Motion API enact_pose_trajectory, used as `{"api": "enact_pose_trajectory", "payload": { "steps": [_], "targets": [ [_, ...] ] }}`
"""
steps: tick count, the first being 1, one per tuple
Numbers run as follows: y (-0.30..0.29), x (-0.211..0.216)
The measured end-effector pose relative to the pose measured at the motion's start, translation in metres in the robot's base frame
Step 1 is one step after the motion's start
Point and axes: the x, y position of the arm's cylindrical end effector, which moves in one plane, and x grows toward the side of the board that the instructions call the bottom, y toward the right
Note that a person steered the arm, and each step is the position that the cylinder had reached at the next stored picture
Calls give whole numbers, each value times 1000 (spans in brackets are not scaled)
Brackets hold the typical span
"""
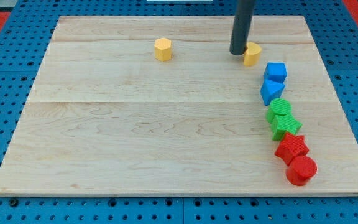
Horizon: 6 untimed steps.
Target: Place the yellow blocks above the blue cube
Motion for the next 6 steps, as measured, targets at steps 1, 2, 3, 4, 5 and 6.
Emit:
{"api": "enact_pose_trajectory", "payload": {
  "steps": [1, 2, 3, 4, 5, 6],
  "targets": [
    [31, 0],
    [-9, -21],
    [-74, 23],
    [-132, 78],
    [-173, 18],
    [-158, -35]
  ]
}}
